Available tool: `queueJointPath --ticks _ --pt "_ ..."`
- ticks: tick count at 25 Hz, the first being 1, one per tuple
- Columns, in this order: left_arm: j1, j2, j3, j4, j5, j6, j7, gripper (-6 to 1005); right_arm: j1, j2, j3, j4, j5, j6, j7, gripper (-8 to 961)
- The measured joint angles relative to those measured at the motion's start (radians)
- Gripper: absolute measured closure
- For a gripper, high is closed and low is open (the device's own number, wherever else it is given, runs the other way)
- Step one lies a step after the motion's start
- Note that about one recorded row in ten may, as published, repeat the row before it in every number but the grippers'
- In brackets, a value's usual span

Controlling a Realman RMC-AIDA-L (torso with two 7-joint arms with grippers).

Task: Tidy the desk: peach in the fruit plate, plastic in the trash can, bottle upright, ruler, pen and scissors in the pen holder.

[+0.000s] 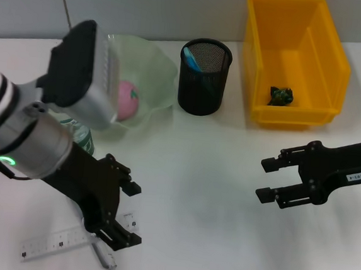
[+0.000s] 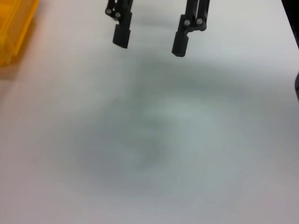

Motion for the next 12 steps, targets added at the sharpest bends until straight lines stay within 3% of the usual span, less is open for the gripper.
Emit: queueJointPath --ticks 12 --pt "-0.021 -0.004 0.103 -0.079 0.054 -0.127 -0.012 185 0.013 -0.002 -0.005 0.000 -0.028 0.014 -0.003 257"
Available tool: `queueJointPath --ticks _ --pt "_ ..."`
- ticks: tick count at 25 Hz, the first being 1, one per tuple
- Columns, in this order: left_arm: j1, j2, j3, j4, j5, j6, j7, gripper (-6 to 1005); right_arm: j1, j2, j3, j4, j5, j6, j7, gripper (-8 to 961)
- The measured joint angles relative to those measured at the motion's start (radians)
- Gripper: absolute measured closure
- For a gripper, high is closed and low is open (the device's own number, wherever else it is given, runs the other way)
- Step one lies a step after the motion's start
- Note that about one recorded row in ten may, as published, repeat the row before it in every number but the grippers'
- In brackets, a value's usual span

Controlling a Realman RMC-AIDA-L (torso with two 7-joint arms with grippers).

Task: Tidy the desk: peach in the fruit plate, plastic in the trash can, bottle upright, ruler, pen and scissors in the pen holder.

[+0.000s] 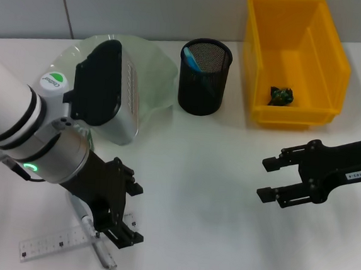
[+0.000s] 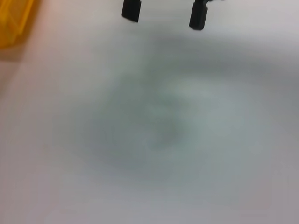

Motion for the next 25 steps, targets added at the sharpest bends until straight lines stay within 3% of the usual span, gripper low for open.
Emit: queueJointPath --ticks 15,25 --pt "0.048 0.002 0.106 -0.003 0.023 -0.119 -0.017 187 -0.001 0.002 0.004 0.000 -0.003 0.008 0.006 258" --pt "0.061 0.000 0.132 -0.006 0.047 -0.148 -0.032 189 -0.004 0.000 0.009 0.000 -0.012 0.008 0.007 257"
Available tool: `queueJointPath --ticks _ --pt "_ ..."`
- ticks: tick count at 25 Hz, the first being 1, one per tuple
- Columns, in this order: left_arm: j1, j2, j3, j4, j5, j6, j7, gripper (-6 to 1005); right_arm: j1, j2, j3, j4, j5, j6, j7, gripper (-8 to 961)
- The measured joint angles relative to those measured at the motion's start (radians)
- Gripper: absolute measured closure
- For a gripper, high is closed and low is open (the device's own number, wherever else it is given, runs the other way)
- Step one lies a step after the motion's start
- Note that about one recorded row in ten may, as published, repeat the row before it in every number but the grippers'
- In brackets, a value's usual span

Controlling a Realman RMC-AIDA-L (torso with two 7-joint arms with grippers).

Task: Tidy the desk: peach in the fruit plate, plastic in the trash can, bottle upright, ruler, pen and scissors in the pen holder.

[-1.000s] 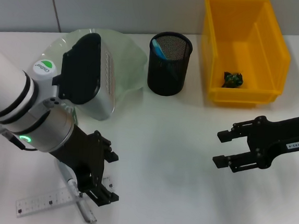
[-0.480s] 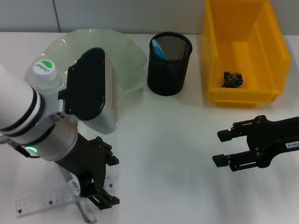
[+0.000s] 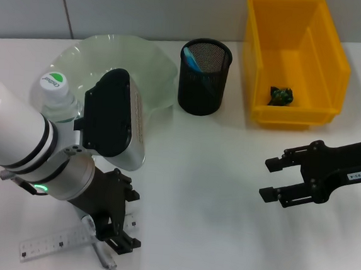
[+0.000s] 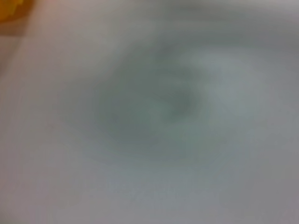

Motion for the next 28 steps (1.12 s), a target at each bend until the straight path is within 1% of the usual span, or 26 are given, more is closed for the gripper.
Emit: queueJointPath --ticks 26,28 --pt "0.006 0.002 0.025 -0.003 0.030 -0.003 -0.010 193 0.003 0.000 -0.006 -0.003 -0.001 0.003 0.001 258" --pt "0.006 0.002 0.026 -0.003 0.030 -0.003 -0.010 232 0.003 0.000 -0.006 -0.003 -0.001 0.003 0.001 259"
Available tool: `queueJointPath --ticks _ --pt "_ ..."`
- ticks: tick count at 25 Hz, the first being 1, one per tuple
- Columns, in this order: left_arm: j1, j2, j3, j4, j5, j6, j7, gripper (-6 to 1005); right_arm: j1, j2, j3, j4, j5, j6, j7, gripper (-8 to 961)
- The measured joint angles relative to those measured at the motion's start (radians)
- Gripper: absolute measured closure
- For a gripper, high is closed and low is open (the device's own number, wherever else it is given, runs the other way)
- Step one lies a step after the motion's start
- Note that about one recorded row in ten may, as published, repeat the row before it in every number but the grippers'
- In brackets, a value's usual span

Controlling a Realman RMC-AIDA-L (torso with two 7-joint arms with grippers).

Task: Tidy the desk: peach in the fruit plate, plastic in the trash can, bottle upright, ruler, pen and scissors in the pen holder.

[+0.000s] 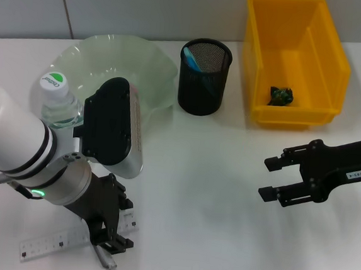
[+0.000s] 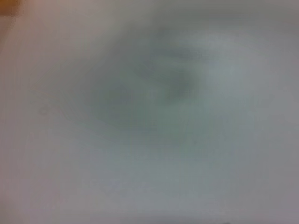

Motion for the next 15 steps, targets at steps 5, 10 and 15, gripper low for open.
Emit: queueJointPath --ticks 5,10,15 --pt "0.000 0.000 0.000 -0.001 0.002 -0.002 0.000 310 -0.001 0.001 0.000 0.000 0.000 0.000 0.000 259" --pt "-0.001 0.000 0.003 -0.008 0.003 -0.006 0.000 320 -0.002 0.001 0.000 0.000 0.000 0.000 0.000 259" --pt "-0.007 -0.001 0.006 -0.022 0.003 -0.011 0.001 380 -0.001 0.001 0.002 0.000 0.000 0.001 0.000 259"
